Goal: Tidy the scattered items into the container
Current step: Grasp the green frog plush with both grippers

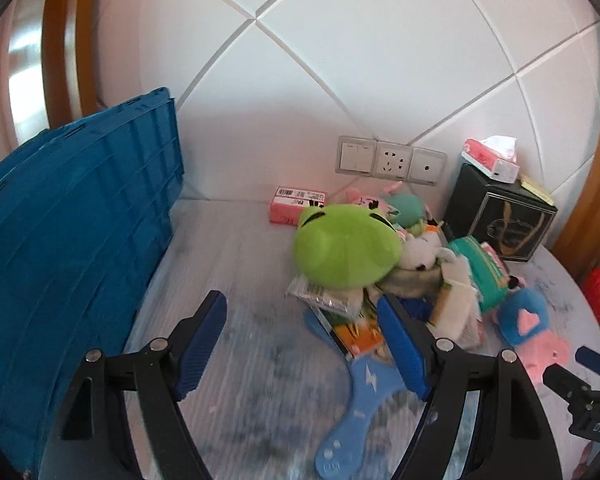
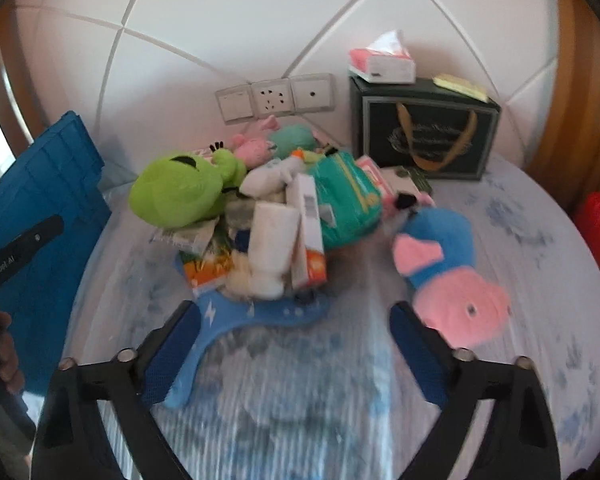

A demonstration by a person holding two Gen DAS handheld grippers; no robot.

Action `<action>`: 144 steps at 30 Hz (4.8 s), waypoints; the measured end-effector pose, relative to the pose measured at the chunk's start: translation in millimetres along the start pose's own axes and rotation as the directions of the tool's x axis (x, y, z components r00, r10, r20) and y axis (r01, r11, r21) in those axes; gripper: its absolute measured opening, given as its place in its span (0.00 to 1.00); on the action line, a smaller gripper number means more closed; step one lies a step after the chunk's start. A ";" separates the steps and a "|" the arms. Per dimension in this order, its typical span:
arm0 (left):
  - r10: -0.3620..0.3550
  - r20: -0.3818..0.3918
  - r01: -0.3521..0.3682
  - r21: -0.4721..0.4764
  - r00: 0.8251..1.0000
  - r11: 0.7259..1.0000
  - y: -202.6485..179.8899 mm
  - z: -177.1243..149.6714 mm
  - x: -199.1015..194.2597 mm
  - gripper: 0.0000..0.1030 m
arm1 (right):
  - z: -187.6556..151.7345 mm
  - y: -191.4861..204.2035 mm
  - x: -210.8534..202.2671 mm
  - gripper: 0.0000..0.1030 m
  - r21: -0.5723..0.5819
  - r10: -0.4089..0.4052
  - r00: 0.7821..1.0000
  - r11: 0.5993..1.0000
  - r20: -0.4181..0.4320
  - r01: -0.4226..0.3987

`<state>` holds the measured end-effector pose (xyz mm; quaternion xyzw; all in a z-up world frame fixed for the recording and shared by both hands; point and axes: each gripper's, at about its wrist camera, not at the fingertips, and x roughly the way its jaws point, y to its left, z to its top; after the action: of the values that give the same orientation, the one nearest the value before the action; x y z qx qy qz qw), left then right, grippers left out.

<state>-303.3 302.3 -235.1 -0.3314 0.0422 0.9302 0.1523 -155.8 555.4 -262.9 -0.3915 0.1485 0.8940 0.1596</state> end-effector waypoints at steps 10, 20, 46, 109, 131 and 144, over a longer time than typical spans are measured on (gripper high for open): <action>0.189 0.071 -0.192 0.042 0.979 0.980 41.4 58.1 143.7 0.75 | 103.6 46.2 117.1 0.56 0.023 -0.044 0.997 0.999 0.067 0.042; 0.017 -0.050 -0.015 0.036 0.999 0.999 27.6 18.4 194.2 0.64 | 72.5 111.0 192.5 0.41 -0.169 -0.080 0.994 0.983 -0.071 0.067; -0.220 -0.152 0.193 -0.174 0.963 0.966 35.0 -54.9 111.5 0.86 | -5.0 103.2 101.8 0.78 -0.199 -0.013 0.998 0.980 -0.054 0.002; -0.159 -0.198 0.193 0.171 0.967 0.966 49.2 -142.0 16.8 0.79 | -76.5 57.0 94.6 0.72 0.178 0.071 0.965 0.984 -0.251 -0.026; -0.245 -0.286 0.325 0.280 0.927 0.903 -29.6 -120.5 107.7 0.98 | -56.4 31.8 157.7 0.92 0.112 0.057 0.956 0.993 -0.288 -0.025; -0.296 -0.203 0.347 0.297 0.933 0.890 -39.6 -119.6 90.7 0.78 | -50.5 45.3 141.2 0.67 -0.011 0.086 0.973 0.996 -0.215 -0.091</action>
<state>-285.4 341.7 -384.2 -0.3735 0.1524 0.8439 0.3537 -231.8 518.5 -394.8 -0.4802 0.1727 0.8544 0.0984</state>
